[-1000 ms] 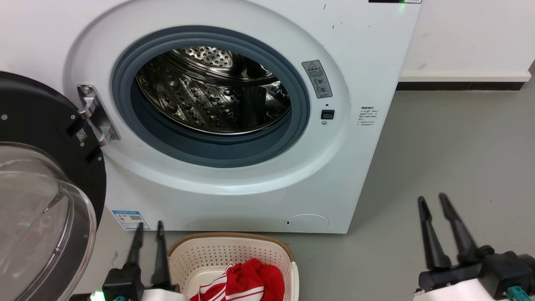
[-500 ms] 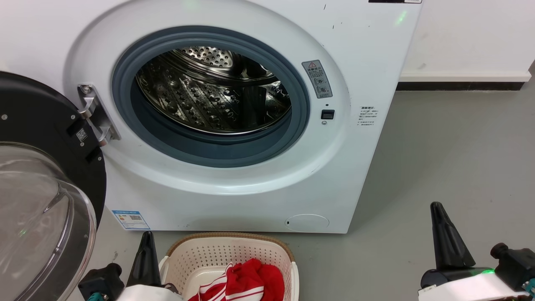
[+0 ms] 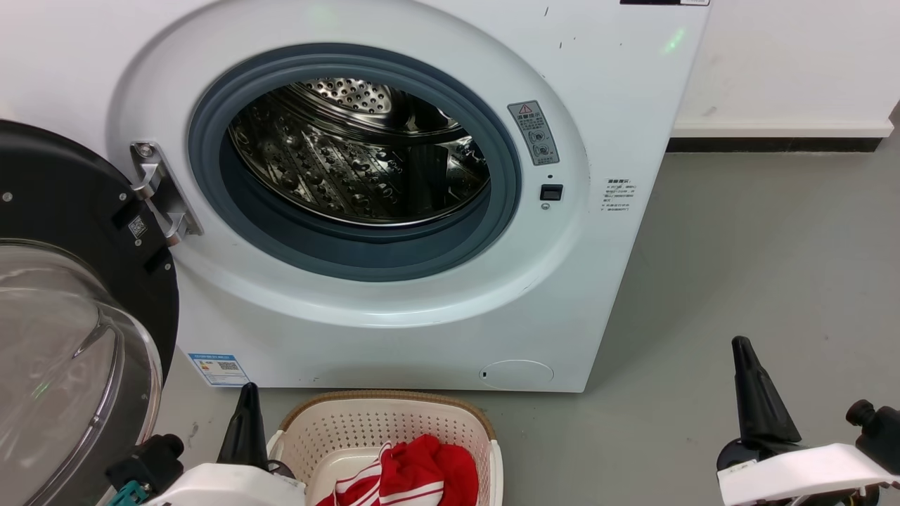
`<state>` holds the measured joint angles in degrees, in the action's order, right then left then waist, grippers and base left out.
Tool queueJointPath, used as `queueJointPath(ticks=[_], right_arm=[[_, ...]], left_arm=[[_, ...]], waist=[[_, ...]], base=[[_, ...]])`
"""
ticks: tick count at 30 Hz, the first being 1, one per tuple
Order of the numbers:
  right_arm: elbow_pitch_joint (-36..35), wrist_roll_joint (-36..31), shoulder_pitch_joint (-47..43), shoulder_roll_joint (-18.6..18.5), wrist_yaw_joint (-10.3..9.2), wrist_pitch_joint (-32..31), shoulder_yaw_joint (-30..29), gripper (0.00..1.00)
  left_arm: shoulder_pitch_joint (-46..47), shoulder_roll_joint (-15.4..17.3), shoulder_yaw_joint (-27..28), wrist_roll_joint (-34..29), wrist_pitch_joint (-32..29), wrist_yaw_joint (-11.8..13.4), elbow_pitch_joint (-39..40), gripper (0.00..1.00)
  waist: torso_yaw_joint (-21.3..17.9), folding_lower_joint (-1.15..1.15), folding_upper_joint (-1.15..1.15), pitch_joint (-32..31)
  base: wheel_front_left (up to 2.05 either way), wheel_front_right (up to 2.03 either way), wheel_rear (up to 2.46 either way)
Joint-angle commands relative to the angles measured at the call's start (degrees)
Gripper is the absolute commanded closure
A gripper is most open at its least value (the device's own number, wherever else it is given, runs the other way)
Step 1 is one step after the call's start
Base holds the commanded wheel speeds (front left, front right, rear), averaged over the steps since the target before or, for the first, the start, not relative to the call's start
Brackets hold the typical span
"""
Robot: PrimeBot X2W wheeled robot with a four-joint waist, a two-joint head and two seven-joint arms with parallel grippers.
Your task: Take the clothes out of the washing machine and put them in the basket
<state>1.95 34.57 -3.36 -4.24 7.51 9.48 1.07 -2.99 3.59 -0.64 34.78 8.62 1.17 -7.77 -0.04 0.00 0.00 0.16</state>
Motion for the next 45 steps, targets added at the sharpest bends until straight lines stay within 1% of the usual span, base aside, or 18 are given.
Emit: queueJointPath(ticks=[1, 23, 45], right_arm=[[-0.24, 2.28, 1.71, -0.48, 0.0, -0.39, -0.14, 1.0], [3.52, 20.83, 4.29, -0.88, -0.01, -4.28, -1.23, 1.0], [6.65, 35.52, 6.38, -0.91, -0.01, -7.77, -2.48, 1.0]], left_arm=[[1.5, 0.55, 0.32, 2.0, -0.37, -0.38, 0.39, 1.0], [4.04, 0.8, 1.69, 20.22, -4.41, -3.07, -1.52, 1.0], [6.09, 0.78, 3.04, 34.71, -7.87, -5.23, -3.22, 1.0]], waist=[[0.01, 0.0, 0.0, 0.0], [0.01, 0.0, 0.0, 0.0], [0.02, 0.0, 0.0, 0.01]], base=[[0.0, 0.0, 0.0], [0.0, 0.0, 0.0], [0.0, 0.0, 0.0]])
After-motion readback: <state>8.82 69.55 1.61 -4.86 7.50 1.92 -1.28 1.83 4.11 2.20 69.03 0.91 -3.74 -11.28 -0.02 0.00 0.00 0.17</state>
